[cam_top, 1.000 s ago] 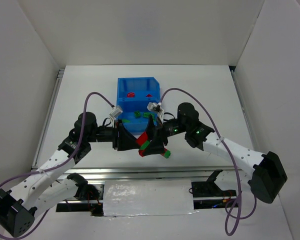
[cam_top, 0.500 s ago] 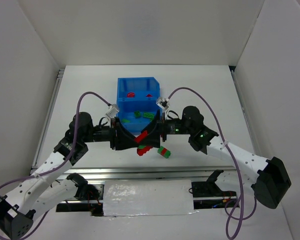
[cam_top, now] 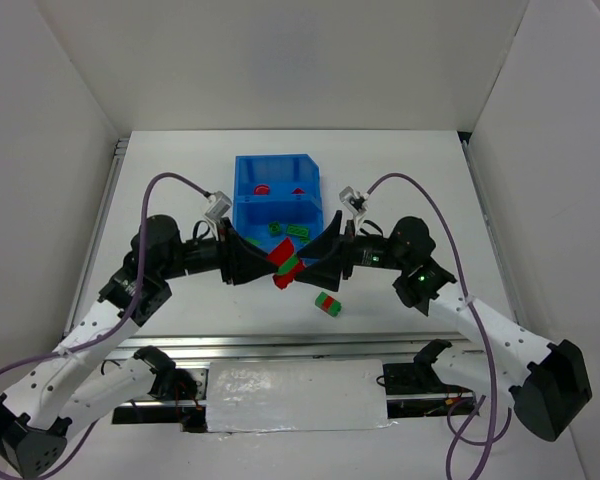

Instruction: Sort the legos into containers by color

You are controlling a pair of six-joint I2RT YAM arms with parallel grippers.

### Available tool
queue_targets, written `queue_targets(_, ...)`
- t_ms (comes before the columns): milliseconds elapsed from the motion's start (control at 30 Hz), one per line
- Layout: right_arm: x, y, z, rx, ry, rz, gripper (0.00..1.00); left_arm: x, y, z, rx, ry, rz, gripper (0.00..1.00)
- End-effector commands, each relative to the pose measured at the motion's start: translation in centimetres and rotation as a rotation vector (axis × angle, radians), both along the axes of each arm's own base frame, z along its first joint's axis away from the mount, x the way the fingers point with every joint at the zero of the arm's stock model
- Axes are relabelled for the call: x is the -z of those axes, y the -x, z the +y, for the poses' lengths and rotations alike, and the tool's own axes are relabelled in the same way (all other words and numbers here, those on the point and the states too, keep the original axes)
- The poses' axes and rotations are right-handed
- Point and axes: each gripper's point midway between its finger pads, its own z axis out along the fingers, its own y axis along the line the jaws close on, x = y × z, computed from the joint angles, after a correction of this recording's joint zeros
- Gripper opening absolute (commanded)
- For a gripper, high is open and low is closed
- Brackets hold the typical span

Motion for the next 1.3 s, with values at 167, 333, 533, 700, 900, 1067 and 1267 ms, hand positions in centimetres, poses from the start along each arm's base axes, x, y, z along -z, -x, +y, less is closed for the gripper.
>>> queue_targets(167,-2.8,1.0,-0.9,0.006,-0.092,-0.081,1.0,-5.4,-0.8,0.5,-0.077,0.09,-0.127,0.0)
queue_targets(333,-4.2,1.9,-0.5,-0.075,-0.169,-0.103,0.99,-5.6,0.0,0.0,-0.014,0.122,-0.117,0.0)
queue_targets(533,-5.3,2.1,-0.3,-0.106,-0.217,-0.11,0.82,-5.7,0.5,-0.1,0.01,0.144,-0.118,0.0)
queue_targets(700,-5.5,2.3,-0.2,-0.113,-0.236,-0.119,0.63,-5.3,0.4,-0.4,0.02,0.136,-0.103,0.0)
queue_targets(900,-4.8,2.7,0.0,-0.15,-0.23,-0.104,0.14,-5.0,-0.1,-0.5,0.003,0.13,-0.099,0.0)
queue_targets(1067,-4.4,2.9,-0.1,-0.153,-0.23,-0.104,0.13,-5.2,-0.2,-0.5,0.006,0.132,-0.097,0.0)
queue_targets(1267,-4.4,2.9,0.0,-0.163,-0.218,-0.1,0.12,-4.7,0.4,-0.6,0.044,0.121,-0.107,0.77)
